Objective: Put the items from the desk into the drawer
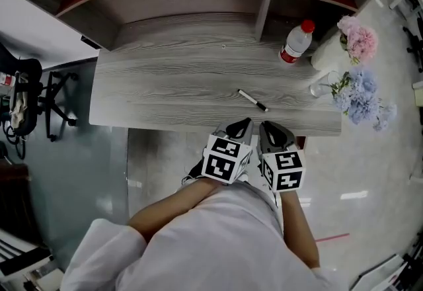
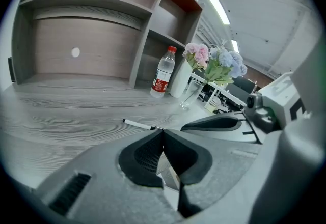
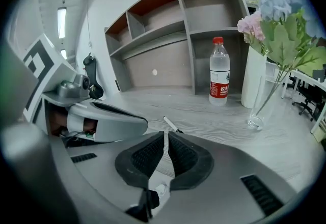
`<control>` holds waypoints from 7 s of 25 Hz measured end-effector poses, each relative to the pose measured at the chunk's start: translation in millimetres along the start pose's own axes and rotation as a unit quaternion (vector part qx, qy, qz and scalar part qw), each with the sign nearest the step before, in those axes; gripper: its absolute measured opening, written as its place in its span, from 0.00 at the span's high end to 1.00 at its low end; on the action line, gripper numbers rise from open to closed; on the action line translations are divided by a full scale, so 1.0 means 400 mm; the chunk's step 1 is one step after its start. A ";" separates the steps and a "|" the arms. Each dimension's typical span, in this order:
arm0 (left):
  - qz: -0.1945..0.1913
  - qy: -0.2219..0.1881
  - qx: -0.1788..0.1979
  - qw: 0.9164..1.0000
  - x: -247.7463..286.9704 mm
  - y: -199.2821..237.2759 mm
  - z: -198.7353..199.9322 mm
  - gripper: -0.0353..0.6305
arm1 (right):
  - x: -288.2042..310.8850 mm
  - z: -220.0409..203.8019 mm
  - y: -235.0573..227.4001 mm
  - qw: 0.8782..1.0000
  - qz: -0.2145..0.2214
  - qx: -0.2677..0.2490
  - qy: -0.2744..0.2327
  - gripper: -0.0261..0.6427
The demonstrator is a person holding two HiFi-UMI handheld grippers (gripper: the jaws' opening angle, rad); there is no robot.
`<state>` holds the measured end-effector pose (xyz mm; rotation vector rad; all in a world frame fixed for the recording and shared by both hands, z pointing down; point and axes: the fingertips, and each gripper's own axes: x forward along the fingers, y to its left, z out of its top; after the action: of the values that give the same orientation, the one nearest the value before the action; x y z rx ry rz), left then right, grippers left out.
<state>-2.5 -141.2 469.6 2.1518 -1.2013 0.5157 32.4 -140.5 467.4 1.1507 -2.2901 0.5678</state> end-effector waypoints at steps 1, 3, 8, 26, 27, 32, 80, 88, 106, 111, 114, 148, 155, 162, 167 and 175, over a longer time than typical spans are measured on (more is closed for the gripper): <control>-0.001 0.001 -0.001 1.000 0.004 0.005 0.003 0.94 | 0.008 0.001 -0.005 1.000 -0.003 -0.005 0.003 0.96; -0.003 0.002 -0.003 1.000 0.012 0.015 0.010 0.94 | 0.024 0.002 -0.016 1.000 -0.008 -0.016 0.011 0.96; -0.005 0.004 -0.008 1.000 0.027 0.039 0.024 0.94 | 0.061 -0.006 -0.042 0.998 -0.022 -0.039 0.032 0.96; -0.005 0.005 -0.013 1.000 0.070 0.103 0.077 0.94 | 0.164 -0.030 -0.087 0.991 0.002 -0.090 0.095 0.85; -0.004 0.005 -0.014 1.000 0.071 0.107 0.078 0.94 | 0.170 -0.034 -0.088 0.990 0.006 -0.096 0.100 0.85; 0.002 0.007 -0.018 1.000 0.068 0.126 0.077 0.94 | 0.186 -0.041 -0.086 0.987 0.015 -0.114 0.115 0.85; -0.014 0.007 0.001 1.000 0.009 -0.085 -0.038 0.94 | -0.041 -0.147 -0.069 0.995 -0.002 -0.070 0.072 0.91; -0.021 0.006 0.004 1.000 0.001 -0.148 -0.071 0.94 | -0.100 -0.195 -0.076 0.996 -0.009 -0.063 0.064 0.91; -0.023 -0.002 0.020 1.000 -0.041 -0.246 -0.154 0.94 | -0.212 -0.320 -0.062 0.996 -0.023 -0.055 0.065 0.91; -0.015 0.003 0.024 1.000 -0.042 -0.243 -0.176 0.94 | -0.211 -0.363 -0.060 0.997 -0.025 -0.038 0.069 0.91; -0.011 0.007 0.024 1.000 -0.036 -0.234 -0.183 0.94 | -0.196 -0.386 -0.059 0.997 -0.026 -0.028 0.074 0.91; -0.016 0.060 0.070 0.996 0.007 -0.160 -0.199 0.94 | 0.060 -0.516 -0.129 0.987 -0.054 0.007 0.151 0.91; -0.017 0.064 0.070 0.995 0.022 -0.153 -0.198 0.94 | 0.070 -0.525 -0.133 0.984 -0.054 -0.013 0.170 0.91; -0.019 0.063 0.067 0.996 0.030 -0.156 -0.193 0.94 | 0.071 -0.532 -0.134 0.982 -0.050 -0.013 0.184 0.91; -0.015 0.062 0.063 0.996 0.028 -0.152 -0.190 0.94 | 0.068 -0.536 -0.137 0.980 -0.052 -0.014 0.189 0.91; -0.011 0.056 0.060 0.997 0.025 -0.152 -0.184 0.94 | 0.066 -0.540 -0.137 0.981 -0.047 -0.010 0.186 0.90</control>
<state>51.9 -73.3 510.2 2.2021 -1.1099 0.7062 118.8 -63.9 659.8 1.0379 -1.9087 0.6605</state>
